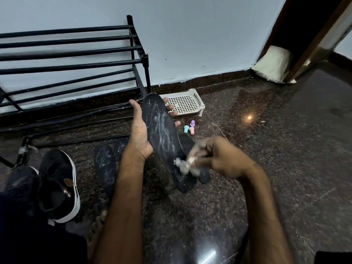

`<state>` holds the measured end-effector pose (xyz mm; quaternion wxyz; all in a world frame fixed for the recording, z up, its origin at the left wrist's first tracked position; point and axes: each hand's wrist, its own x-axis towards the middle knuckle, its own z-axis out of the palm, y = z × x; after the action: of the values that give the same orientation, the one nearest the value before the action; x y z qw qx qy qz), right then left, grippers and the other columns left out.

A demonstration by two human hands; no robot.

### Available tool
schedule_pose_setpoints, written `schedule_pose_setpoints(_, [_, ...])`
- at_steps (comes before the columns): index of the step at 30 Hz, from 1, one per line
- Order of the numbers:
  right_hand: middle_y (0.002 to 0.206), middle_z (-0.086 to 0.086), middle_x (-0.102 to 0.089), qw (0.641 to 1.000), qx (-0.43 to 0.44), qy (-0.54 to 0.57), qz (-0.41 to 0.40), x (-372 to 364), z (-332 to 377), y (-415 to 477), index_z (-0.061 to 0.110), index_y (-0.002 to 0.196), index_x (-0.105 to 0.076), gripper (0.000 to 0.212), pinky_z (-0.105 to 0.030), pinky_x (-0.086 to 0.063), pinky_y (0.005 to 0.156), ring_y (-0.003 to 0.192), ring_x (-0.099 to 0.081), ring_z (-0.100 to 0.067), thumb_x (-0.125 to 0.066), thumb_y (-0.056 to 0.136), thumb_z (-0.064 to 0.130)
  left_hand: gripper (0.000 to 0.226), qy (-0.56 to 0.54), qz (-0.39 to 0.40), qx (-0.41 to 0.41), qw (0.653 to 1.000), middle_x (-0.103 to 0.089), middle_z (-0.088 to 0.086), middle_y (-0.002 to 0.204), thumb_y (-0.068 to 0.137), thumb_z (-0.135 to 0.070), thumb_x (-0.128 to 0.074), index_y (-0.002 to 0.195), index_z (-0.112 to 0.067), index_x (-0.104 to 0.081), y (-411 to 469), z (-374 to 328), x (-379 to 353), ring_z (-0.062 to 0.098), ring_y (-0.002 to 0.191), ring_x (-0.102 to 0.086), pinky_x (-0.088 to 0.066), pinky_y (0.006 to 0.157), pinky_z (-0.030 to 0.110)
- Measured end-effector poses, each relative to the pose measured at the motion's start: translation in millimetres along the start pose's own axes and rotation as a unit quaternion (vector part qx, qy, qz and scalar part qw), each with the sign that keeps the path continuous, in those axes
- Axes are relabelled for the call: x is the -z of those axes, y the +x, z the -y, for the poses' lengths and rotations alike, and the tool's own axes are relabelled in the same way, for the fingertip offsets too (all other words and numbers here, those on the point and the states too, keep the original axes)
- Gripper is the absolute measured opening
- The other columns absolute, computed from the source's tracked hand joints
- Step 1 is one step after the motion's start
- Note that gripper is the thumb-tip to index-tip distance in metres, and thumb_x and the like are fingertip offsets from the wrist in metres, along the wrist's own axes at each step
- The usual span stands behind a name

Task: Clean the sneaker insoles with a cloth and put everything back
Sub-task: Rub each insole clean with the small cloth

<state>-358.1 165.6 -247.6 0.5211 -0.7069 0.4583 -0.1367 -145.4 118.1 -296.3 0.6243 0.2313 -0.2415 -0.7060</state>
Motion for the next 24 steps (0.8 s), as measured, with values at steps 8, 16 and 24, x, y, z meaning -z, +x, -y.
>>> schedule_pose_setpoints(8, [0.083, -0.008, -0.075, 0.999, -0.028, 0.014, -0.037, 4, -2, -9, 0.003, 0.092, -0.070, 0.008, -0.038, -0.059, 0.079, 0.079, -0.072, -0.025, -0.070, 0.084, 0.002, 0.091, -0.037, -0.022, -0.031, 0.999, -0.063, 0.009, 0.101, 0.089, -0.079, -0.016, 0.126, -0.007, -0.057, -1, -8, 11, 0.023, 0.094, -0.061, -0.054, 0.088, 0.046])
schedule_pose_setpoints(16, [0.080, -0.004, -0.075, 0.988, -0.086, -0.040, 0.119, -14, -10, -7, 0.004, 0.091, -0.071, 0.011, -0.027, -0.054, 0.063, 0.069, -0.070, -0.009, -0.072, 0.082, -0.003, 0.092, -0.039, 0.000, -0.028, 0.999, -0.062, 0.009, 0.105, 0.086, -0.081, -0.018, 0.127, -0.008, -0.056, 1, -13, 9, 0.024, 0.098, -0.059, -0.051, 0.091, 0.047])
schedule_pose_setpoints(24, [0.085, -0.014, -0.074, 0.998, -0.037, -0.002, 0.041, -6, -13, 0, 0.002, 0.094, -0.068, 0.009, -0.041, -0.059, 0.077, 0.076, -0.068, -0.023, -0.070, 0.085, 0.001, 0.096, -0.012, -0.008, -0.002, 1.000, -0.062, 0.011, 0.110, 0.086, -0.082, -0.023, 0.136, -0.005, -0.052, 3, 3, 7, 0.026, 0.096, -0.061, -0.050, 0.090, 0.047])
